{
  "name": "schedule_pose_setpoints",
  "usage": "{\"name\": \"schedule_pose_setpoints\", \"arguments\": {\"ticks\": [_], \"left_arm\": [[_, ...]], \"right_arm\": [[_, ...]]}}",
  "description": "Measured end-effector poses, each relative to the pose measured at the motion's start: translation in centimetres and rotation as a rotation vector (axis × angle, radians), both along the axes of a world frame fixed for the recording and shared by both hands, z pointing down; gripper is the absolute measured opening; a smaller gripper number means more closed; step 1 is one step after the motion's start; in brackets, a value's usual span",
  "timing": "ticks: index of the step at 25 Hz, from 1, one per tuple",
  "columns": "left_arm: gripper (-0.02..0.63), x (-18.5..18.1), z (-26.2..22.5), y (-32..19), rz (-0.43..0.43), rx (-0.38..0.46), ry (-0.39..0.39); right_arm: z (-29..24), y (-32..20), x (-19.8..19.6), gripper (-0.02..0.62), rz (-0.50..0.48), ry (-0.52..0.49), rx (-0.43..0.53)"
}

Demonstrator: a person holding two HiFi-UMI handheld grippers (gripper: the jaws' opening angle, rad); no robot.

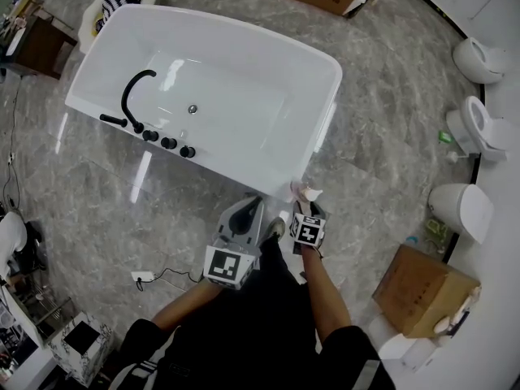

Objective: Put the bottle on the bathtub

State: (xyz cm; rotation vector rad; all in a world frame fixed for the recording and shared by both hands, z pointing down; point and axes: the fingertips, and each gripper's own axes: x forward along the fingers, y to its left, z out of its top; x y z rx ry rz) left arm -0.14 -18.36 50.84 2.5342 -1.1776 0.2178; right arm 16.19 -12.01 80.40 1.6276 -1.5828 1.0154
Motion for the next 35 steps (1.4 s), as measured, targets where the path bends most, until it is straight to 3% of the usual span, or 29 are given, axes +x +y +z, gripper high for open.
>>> {"name": "schedule_pose_setpoints", "arguments": {"ticks": [7, 13, 21, 26, 35], "left_arm": [[0.015, 1.3, -1.2, 0.4, 0.009, 0.017, 0.021], [0.015, 2.1, -1.7, 1.0, 0.030, 0.013, -0.006], [0.015, 3.3, -3.2, 0.8, 0.040, 0.047, -0.001], [0.014, 4.3, -4.1, 1.0, 0.056, 0.049, 0.009], [0.015, 5.1, -5.5, 1.8, 0.061, 0.077, 0.007]], "right_arm": [[-2.4, 0.8, 0.5, 0.208, 0.023, -0.043, 0.031], [-5.5, 0.5, 1.0, 0.188, 0.021, -0.061, 0.084], [-11.3, 0.1, 1.5, 0.127, 0.040, -0.097, 0.212], [-15.0, -0.2, 2.2, 0.052, 0.057, -0.089, 0.284], [-21.6, -0.9, 3.3, 0.030, 0.070, -0.089, 0.425]]}}
